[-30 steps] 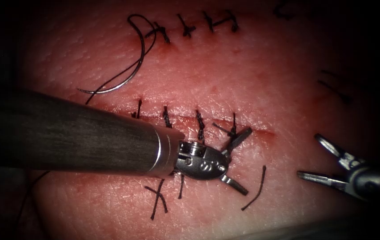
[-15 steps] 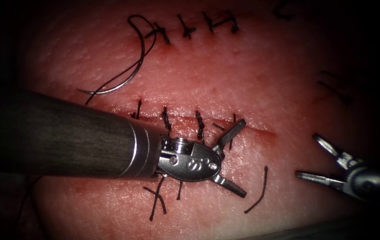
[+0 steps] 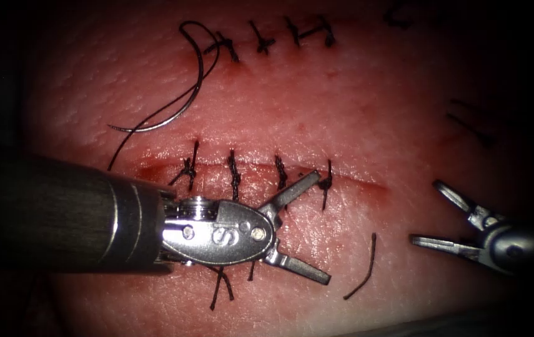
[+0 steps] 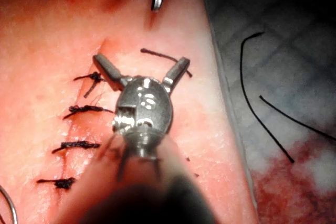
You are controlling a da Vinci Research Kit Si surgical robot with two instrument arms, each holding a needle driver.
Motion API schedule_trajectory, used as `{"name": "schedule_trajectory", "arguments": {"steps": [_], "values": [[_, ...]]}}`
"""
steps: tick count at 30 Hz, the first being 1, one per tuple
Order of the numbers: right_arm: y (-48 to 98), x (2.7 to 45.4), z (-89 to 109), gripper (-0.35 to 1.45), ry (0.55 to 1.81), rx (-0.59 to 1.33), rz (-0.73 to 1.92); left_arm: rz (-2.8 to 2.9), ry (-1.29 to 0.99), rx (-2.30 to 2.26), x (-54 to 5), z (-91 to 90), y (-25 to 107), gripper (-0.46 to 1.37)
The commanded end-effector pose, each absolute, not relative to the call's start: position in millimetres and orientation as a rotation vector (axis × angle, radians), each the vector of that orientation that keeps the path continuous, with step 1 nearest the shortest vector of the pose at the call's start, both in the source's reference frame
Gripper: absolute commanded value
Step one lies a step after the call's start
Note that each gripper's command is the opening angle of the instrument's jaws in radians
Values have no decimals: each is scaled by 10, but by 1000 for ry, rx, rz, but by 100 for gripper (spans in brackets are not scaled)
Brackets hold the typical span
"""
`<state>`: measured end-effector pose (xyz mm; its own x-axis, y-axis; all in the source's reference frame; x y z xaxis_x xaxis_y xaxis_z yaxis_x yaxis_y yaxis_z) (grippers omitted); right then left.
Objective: Wound Closure
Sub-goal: Put suture off-cut down, then wound closure complete
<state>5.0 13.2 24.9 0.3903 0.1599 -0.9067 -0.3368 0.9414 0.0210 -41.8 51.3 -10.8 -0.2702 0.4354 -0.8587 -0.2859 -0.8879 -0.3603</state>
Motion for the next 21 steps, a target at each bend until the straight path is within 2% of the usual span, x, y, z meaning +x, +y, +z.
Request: {"name": "schedule_trajectory", "arguments": {"steps": [1,10,21], "values": [[133,51,248,113,1127,-166,316,2188,-165,-1517,-411,-108,514,107],[141,60,239,113,1114,-131,330,2180,-134,-1440,-350,-100,525,107],[148,70,228,113,1077,-86,332,2190,-116,-1424,-315,-93,526,107]]}}
